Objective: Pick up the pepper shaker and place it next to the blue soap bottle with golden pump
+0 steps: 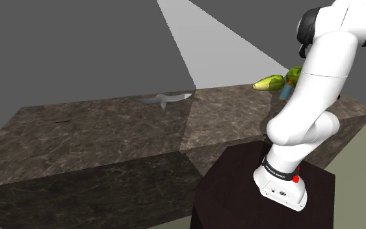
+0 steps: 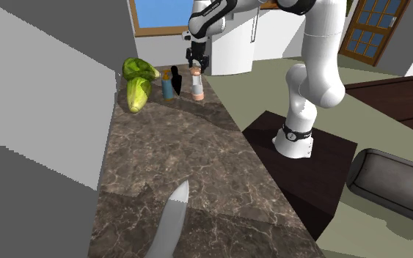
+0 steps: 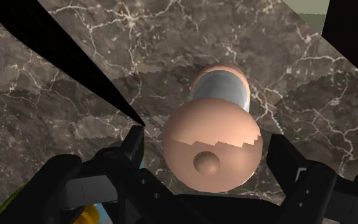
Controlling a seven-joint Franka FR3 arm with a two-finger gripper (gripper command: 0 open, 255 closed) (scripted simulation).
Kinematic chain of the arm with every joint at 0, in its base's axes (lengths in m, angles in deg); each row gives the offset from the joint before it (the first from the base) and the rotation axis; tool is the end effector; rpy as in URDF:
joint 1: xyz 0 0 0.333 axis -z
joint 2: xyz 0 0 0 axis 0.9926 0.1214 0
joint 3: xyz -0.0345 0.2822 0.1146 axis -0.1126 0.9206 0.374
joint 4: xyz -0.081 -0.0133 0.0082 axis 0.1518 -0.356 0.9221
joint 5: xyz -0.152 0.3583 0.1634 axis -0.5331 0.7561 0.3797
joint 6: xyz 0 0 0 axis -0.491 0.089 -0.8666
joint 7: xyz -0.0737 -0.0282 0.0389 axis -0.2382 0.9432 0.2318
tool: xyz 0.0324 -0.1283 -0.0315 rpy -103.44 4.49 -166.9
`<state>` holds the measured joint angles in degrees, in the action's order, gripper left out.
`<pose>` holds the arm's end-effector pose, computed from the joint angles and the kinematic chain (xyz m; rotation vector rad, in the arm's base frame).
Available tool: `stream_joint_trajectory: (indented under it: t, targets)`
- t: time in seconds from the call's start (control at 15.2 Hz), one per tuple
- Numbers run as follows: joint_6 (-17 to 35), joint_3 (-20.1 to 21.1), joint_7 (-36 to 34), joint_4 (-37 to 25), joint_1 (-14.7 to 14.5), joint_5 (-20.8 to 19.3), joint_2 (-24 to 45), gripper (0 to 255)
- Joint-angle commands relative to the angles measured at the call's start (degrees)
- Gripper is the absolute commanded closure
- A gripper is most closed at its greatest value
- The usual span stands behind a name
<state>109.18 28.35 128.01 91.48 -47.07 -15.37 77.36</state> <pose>-0.0012 -0.6097 0.3521 2.9935 -0.0008 -0.0101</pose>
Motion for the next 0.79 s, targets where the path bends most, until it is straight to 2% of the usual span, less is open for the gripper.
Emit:
stream_joint_trajectory:
  t: [0.0, 0.2, 0.46, 0.73]
  targets:
    - [0.0, 0.0, 0.0, 0.0, 0.0, 0.0, 0.0, 0]
    - [0.0, 0.0, 0.0, 0.0, 0.0, 0.0, 0.0, 0]
    - [-6.0, -1.6, -5.0, -2.5, -2.7, -7.4, -6.6, 0]
    - [-6.0, -1.4, -5.1, -2.5, -2.5, -7.4, -6.6, 0]
